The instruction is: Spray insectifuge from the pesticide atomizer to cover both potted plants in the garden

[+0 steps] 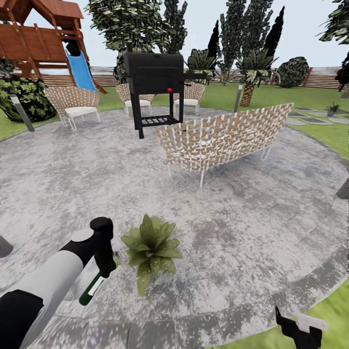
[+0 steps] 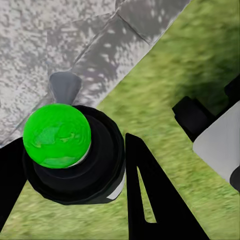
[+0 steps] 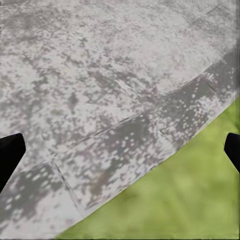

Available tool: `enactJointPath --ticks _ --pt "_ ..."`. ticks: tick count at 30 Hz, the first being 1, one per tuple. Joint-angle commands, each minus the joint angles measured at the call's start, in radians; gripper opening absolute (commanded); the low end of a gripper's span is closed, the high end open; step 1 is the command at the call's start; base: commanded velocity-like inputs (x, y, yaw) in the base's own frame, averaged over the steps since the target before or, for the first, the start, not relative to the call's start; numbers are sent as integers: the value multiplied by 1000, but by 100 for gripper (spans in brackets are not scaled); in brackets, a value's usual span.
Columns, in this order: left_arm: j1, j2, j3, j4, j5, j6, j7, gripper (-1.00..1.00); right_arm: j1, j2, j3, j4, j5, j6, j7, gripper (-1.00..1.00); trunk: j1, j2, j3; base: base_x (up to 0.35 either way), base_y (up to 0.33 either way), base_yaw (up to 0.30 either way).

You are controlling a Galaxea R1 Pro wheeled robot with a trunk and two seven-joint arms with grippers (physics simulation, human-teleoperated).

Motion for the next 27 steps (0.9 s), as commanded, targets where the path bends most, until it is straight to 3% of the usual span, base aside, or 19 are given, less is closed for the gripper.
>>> enactJointPath --ticks 1,5,7,9,10,16,23,27 --pt "0 3 -4 1 -6 10 -9 -100 0 0 3 0 -9 -4 0 100 -1 0 -1 -317 87 -8" --pt "-1 11 6 5 3 12 35 -100 -1 0 3 -2 -9 -3 0 100 -1 0 -1 -219 160 -2" --pt "-2 10 42 5 4 12 45 -100 -1 0 3 -2 -9 -3 0 100 -1 0 -1 11 261 0" --pt "-6 6 112 3 -1 12 50 -100 0 0 3 -3 -9 -3 0 100 -1 0 -1 168 275 0" --pt "-6 4 125 2 -4 11 51 -100 0 0 2 -2 -9 -3 0 100 -1 0 -1 220 266 0" --pt "-6 -3 134 6 -7 11 52 -100 0 0 2 -1 -10 -3 -1 100 -1 0 -1 238 255 -12" --pt "1 -4 136 9 -9 4 51 -100 0 0 2 -1 -10 -3 -1 100 -1 0 4 130 129 -194" --pt "54 -4 135 8 -9 2 54 -100 -1 0 2 -1 -10 -3 -1 100 -1 0 7 4 4 -184"
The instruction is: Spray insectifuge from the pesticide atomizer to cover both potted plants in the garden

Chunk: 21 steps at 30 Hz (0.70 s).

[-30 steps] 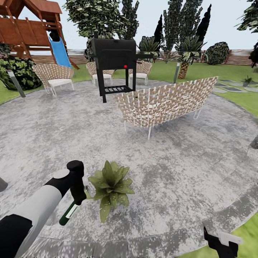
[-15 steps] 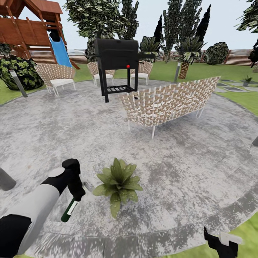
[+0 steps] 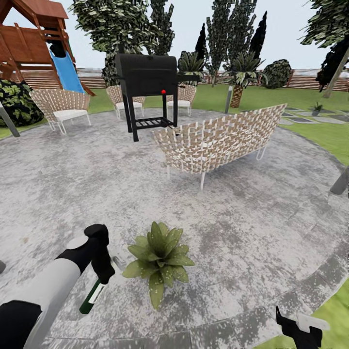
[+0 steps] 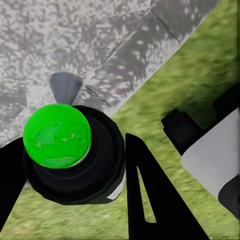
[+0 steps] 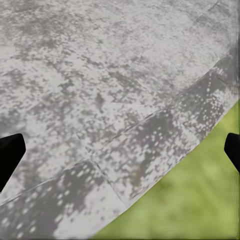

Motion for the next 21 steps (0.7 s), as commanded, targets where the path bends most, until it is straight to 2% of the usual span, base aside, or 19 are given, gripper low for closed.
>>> enactJointPath --ticks 1,11,16,21 --pt "8 1 -5 -2 -6 10 -6 -100 -1 0 3 1 -9 -4 0 100 0 0 -1 1 1 -67" --pt "21 4 0 -17 -4 13 9 -100 -1 0 3 2 -8 -4 0 100 0 0 0 0 13 -8" --pt "21 1 -4 -17 -4 14 10 -100 -1 0 3 1 -7 -4 -1 100 0 0 0 -7 266 0" --pt "21 -1 -5 -17 -4 14 11 -100 -1 0 3 1 -7 -4 -1 100 0 0 0 -172 267 0"
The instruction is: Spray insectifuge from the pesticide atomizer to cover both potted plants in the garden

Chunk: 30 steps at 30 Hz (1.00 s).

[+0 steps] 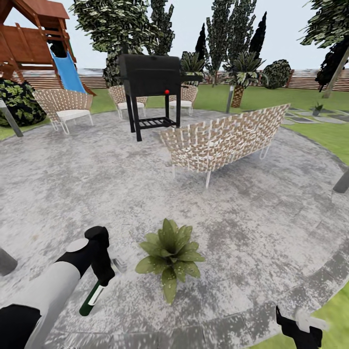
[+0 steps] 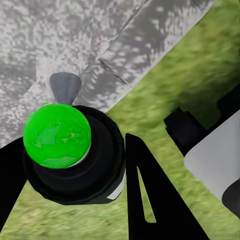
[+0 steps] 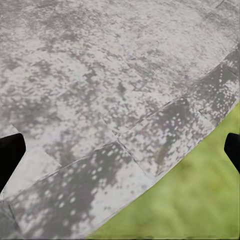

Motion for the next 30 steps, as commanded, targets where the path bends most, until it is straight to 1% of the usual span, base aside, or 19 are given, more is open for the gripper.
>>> enactJointPath --ticks 1,7,10,17,22,26,30 --pt "0 1 -4 -2 -5 10 -8 -100 0 0 3 0 -9 -4 1 100 -1 0 -1 -224 244 -8" --pt "1 0 -4 -2 -5 12 -7 -100 0 0 3 0 -9 -4 2 100 -1 0 -1 -240 207 -192" --pt "0 0 -3 -2 -5 13 -6 -100 0 0 3 0 -9 -4 2 100 -1 0 0 -49 227 -253" --pt "0 1 -2 -2 -5 14 -3 -100 -1 -1 3 0 -10 -4 2 100 -1 0 2 206 242 -257" --pt "2 -1 -2 0 -6 12 17 -100 0 -2 3 0 -9 -4 2 100 -1 0 4 250 39 -257" --pt "2 0 -1 0 -6 12 49 -100 0 -2 3 0 -10 -4 2 100 -1 0 5 34 2 -257" --pt "3 3 -4 1 -6 11 56 -100 0 -1 3 2 -9 -4 2 100 -1 0 7 2 0 -257"
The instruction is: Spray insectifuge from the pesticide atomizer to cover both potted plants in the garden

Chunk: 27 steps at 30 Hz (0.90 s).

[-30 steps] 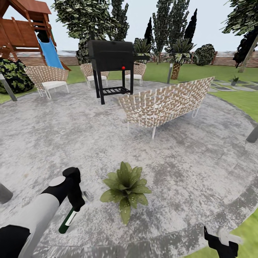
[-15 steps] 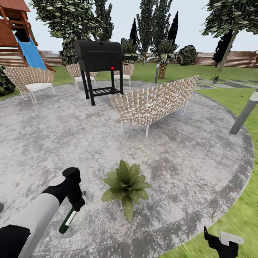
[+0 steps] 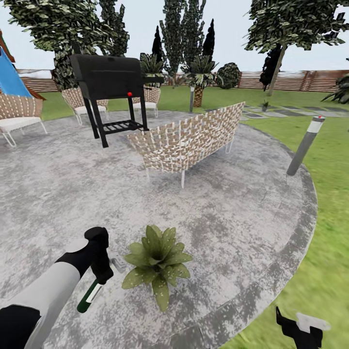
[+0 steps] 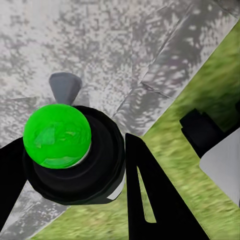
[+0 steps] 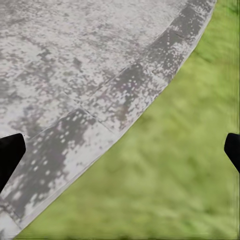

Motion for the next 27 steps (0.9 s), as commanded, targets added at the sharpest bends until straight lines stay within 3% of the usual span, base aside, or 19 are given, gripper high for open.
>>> enactJointPath --ticks 1,9,17,20,24,27 --pt "0 2 -6 -2 -5 10 -9 -100 -1 0 3 1 -8 -4 0 100 0 0 -1 -50 0 -257" --pt "0 2 -10 -3 -5 13 -5 -100 -1 1 3 0 -8 -4 0 100 0 0 1 -263 94 -132" --pt "-20 3 2 -6 -3 18 -20 -100 -1 1 3 -1 -8 -4 -1 100 0 0 1 2 303 -1" --pt "-81 -3 -1 -5 -2 15 -58 -100 -1 1 3 0 -8 -4 -1 100 0 0 1 164 315 0" --pt "-178 -14 -12 -2 -17 7 -156 -100 -1 0 3 1 -8 -4 -1 100 0 0 1 217 288 -92" --pt "-200 -24 -64 4 -64 6 -156 -100 -1 0 3 1 -8 -4 0 100 0 0 1 232 280 -236"
